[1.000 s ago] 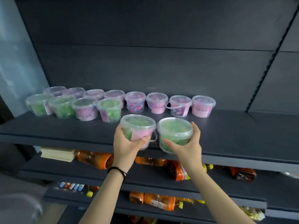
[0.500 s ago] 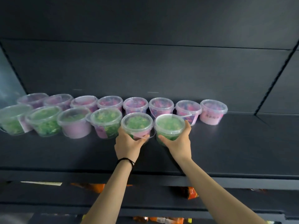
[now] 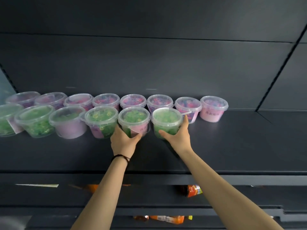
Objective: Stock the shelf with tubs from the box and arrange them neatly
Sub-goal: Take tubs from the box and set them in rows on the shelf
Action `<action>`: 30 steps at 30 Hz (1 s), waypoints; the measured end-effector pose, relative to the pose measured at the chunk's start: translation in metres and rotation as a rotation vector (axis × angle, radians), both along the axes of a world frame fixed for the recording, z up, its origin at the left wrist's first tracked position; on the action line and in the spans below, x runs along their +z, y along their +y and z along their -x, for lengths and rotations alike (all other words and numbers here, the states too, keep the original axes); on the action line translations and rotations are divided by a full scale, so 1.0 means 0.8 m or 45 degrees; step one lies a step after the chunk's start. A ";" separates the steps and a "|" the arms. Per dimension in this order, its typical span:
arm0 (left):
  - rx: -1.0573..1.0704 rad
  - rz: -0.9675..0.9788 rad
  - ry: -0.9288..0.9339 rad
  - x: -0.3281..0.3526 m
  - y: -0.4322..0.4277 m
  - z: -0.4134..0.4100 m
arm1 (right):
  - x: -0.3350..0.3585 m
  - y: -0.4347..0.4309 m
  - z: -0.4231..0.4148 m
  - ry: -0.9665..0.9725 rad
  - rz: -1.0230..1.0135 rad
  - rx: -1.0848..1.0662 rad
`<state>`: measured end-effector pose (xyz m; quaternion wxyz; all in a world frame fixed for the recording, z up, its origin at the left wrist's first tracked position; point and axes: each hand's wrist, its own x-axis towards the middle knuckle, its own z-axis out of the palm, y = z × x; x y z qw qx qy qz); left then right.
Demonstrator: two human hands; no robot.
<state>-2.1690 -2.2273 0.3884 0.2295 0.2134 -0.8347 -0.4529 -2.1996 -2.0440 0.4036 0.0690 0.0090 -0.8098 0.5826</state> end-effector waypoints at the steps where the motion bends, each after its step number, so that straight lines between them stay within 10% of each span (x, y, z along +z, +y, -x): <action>1: 0.019 -0.038 0.004 -0.001 0.002 -0.014 | 0.000 0.010 -0.006 -0.008 0.031 0.008; 14: -0.126 -0.258 0.226 -0.015 0.221 -0.256 | -0.009 0.260 -0.212 0.126 0.102 0.058; 30: -0.401 -0.308 -0.594 -0.301 0.450 -0.403 | -0.302 0.517 -0.403 -0.735 -0.151 -0.198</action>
